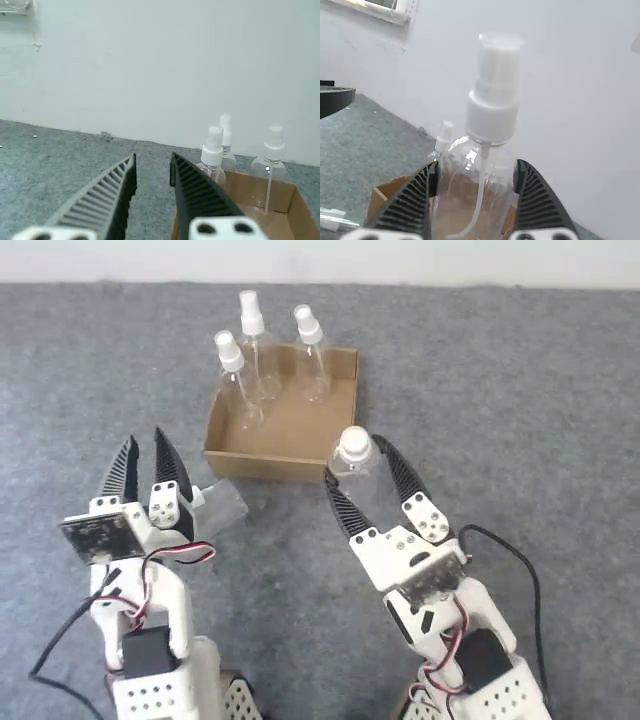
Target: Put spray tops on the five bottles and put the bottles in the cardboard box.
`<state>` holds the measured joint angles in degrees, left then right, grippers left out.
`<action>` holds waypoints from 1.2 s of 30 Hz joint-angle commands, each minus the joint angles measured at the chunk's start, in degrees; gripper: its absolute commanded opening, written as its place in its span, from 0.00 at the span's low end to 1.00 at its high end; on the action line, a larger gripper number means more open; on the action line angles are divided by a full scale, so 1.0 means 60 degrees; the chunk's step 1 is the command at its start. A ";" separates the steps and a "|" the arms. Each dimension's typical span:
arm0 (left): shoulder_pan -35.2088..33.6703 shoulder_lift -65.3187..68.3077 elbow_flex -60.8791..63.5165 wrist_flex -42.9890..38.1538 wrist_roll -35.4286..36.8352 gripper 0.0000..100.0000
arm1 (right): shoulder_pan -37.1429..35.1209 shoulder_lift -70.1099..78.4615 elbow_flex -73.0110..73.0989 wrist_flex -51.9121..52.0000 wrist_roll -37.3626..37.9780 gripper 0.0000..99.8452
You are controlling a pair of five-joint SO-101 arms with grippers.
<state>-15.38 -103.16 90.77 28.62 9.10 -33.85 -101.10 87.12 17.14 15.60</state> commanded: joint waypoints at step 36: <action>-0.0147 -0.0161 0.0227 -0.1158 0.0132 0.11 | -0.0564 1.1333 -0.4791 -0.8154 -0.0117 0.02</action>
<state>-15.91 -103.16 90.77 27.91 9.63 -36.84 -38.24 62.86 -24.26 15.52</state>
